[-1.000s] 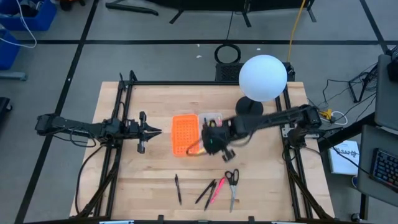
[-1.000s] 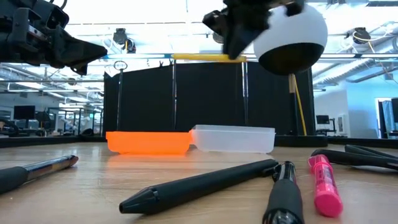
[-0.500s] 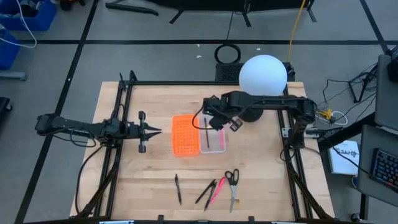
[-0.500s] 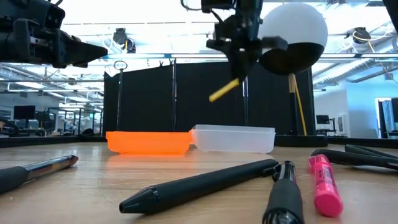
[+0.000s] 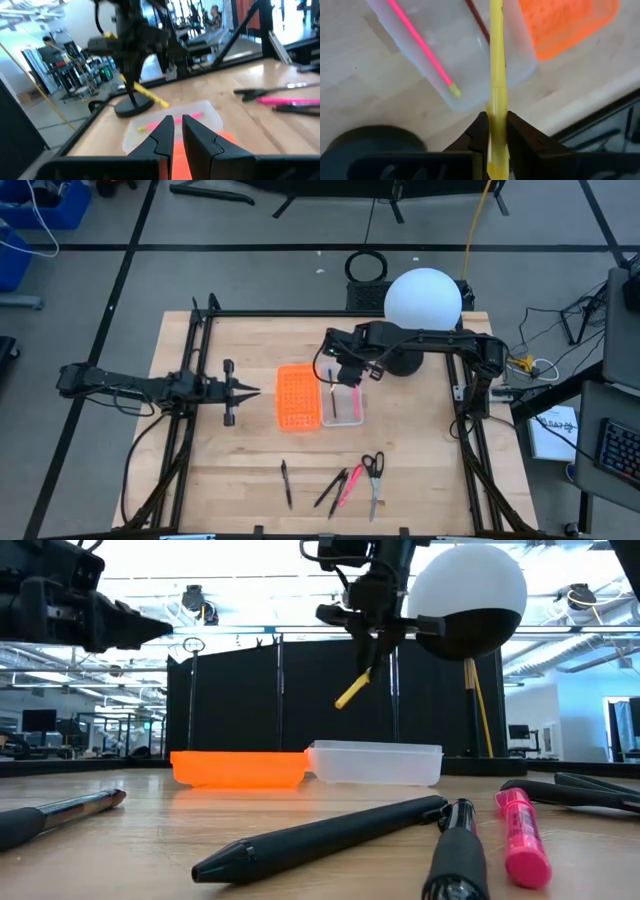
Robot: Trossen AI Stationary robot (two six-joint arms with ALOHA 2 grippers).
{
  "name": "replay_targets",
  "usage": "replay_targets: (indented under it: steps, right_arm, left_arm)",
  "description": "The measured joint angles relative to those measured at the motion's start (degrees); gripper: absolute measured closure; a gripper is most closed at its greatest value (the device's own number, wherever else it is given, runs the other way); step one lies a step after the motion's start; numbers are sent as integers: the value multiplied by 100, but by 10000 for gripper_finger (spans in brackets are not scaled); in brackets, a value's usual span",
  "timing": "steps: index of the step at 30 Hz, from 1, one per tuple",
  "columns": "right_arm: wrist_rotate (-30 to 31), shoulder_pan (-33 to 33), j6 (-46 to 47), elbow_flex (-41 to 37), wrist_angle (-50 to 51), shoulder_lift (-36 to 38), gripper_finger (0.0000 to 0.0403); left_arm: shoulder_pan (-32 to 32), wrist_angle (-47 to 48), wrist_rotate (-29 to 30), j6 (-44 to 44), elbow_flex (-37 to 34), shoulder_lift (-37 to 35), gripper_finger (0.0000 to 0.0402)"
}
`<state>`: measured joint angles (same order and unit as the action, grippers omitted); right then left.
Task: Pick & place school supplies into a supply box
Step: Put the yellow pen into the orange supply box
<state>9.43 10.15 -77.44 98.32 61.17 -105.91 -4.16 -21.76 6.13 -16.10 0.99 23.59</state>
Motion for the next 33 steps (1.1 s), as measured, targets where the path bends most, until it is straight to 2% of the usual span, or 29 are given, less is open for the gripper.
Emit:
replay_targets:
  steps: [5,17,24,33]
  right_arm:
    - [-724,0,-376,2,-11,-193,363]
    - [-971,9,-1057,-4,15,-936,362]
    - [-952,14,-1218,-637,-476,-944,362]
    - [-456,114,-1747,-1380,-1541,-938,362]
  left_arm:
    - [0,611,-2,-17,0,2,355]
    - [0,887,-4,347,-2,2,355]
    - [0,1022,-7,430,-2,2,355]
    - [2,1005,-7,439,-2,2,355]
